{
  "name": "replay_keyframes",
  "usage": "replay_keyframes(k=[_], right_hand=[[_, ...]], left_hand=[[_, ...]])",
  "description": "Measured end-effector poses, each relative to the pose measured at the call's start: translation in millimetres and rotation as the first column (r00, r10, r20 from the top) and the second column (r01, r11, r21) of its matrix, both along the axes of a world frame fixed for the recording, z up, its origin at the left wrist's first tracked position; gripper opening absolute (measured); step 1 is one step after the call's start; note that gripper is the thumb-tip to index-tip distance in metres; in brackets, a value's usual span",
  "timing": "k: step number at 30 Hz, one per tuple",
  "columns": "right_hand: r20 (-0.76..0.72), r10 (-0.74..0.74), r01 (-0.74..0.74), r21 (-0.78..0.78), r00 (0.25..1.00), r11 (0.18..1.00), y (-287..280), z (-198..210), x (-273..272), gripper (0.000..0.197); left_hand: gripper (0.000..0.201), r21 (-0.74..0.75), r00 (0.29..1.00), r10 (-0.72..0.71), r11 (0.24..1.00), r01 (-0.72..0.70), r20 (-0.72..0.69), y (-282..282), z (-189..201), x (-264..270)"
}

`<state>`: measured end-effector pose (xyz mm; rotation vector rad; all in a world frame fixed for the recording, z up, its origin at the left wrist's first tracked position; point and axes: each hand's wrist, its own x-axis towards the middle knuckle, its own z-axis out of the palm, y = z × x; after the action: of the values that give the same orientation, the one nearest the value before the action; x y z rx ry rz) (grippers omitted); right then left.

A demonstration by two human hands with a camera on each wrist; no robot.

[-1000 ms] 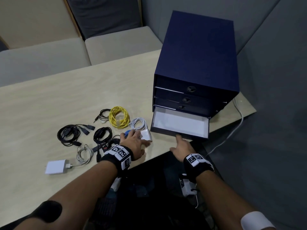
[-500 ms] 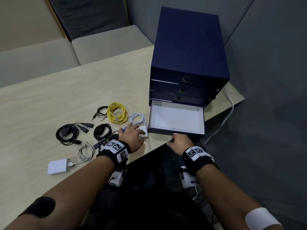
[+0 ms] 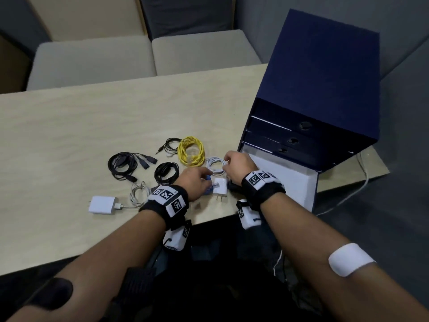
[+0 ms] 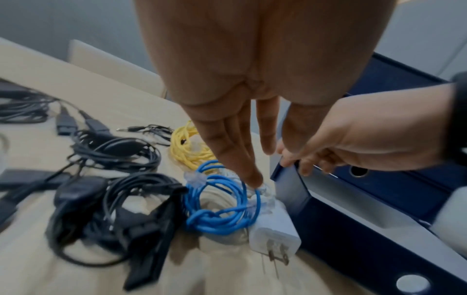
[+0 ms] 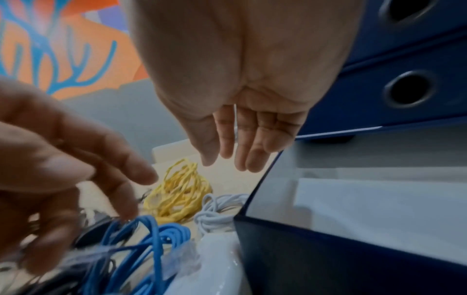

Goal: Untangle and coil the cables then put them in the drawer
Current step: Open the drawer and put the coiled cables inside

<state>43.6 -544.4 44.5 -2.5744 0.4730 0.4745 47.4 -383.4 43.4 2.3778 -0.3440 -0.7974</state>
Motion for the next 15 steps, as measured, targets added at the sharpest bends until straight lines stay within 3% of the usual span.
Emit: replay_keyframes(k=[5,9,15], right_hand=[[-0.073,0.213,-0.219,-0.093,0.974,0.971,7,-20,33,0.029],[-0.164,0.368,-0.397,-0.213,0.915,0.893,9,-33,47,0.024],[-0.222,0.379,-0.425,-0.216,0.898,0.879,10,-41,54,0.033]], left_hand=[[0.042,-0.013,0.992,-0.018,1.000,0.017,-0.124,-4,-12,-14],[0.054,0.029,0.984,0.010,1.000,-0.005,-0.176,-9,-23,-19],[0.062,0.054,0.975,0.123,0.992,-0.115,-0.185,-17,-40,-22]])
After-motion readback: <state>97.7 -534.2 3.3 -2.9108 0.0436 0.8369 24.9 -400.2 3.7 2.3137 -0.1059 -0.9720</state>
